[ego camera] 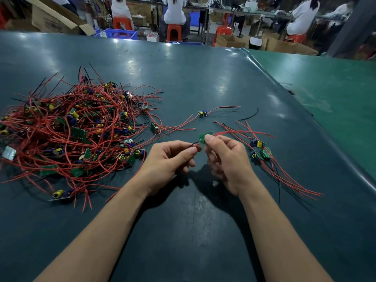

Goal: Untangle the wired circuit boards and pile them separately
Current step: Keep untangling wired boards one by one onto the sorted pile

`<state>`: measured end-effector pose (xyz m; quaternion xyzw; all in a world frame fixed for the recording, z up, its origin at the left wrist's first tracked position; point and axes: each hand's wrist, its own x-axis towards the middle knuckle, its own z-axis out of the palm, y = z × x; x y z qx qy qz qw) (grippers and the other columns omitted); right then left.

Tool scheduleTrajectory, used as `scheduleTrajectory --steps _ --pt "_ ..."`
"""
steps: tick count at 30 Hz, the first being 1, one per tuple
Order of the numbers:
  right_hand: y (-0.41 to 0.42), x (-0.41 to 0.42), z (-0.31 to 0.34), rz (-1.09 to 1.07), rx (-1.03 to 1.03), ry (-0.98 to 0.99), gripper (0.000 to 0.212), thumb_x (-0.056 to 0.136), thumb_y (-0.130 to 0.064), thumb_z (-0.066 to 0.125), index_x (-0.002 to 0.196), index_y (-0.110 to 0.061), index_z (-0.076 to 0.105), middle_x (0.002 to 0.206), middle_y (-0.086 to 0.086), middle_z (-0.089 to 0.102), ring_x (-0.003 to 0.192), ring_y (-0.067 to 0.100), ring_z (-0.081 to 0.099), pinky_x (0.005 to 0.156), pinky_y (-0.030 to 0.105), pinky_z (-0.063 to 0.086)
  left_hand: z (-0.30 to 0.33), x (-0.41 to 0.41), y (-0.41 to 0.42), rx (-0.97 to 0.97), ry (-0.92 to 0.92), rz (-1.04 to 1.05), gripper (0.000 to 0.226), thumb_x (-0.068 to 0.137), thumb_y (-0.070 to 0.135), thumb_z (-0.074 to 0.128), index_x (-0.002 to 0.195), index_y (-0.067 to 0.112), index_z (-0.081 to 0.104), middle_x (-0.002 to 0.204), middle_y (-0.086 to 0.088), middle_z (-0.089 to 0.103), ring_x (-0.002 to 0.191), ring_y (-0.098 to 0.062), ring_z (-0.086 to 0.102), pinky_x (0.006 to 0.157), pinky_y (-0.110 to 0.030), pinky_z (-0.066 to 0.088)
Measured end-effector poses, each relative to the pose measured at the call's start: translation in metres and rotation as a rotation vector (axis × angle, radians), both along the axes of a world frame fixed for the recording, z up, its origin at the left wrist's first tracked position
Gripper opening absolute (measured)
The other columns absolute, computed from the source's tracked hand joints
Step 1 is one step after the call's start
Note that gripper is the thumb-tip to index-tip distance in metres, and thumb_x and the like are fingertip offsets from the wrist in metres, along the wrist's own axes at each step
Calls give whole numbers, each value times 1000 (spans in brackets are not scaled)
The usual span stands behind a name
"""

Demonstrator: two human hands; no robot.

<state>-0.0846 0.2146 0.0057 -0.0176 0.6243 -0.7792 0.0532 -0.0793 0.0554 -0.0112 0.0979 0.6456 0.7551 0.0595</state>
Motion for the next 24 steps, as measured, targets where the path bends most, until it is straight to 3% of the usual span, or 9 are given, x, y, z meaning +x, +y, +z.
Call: scheduleTrajectory --steps 3,7,11,16,20,24 --pt "3 2 2 67 16 -43 30 78 -33 61 52 -20 55 44 -3 35 33 10 26 36 13 19 3 0 -4 42 -24 -28 20 74 31 71 86 17 80 67 -5 69 51 -9 52 50 -14 43" --pt "7 -2 6 -132 -69 93 29 75 -23 61 49 -17 52 39 -4 32 29 10 24 38 11 18 8 -2 -14 -59 3 1 29 74 41 71 87 16 79 68 -6 70 54 -9 53 51 -14 43" --pt "16 -6 11 -360 -242 126 33 83 -19 59 53 -14 44 42 -5 33 31 10 25 38 11 18 10 -7 -25 -61 34 152 21 78 35 67 78 17 78 68 -3 71 62 -6 55 54 -16 41" --pt "14 -9 12 -661 -340 104 34 94 -17 54 61 -14 46 43 -6 37 33 9 29 37 14 20 5 -13 -20 -53 85 445 15 94 19 63 82 13 71 62 1 67 50 -6 47 45 -15 35" --pt "17 -11 5 -822 -461 -65 32 98 -28 56 70 -13 54 47 -7 46 38 8 43 37 17 31 -1 -11 -17 -386 317 660 16 95 19 63 81 14 69 55 7 61 44 -5 45 46 -18 37" --pt "11 -10 -3 -728 -493 -192 32 98 -36 57 82 -9 62 60 -1 66 46 7 61 41 16 44 -4 -5 -8 -774 641 644 11 89 14 66 79 9 70 67 11 55 66 -19 52 67 -25 40"
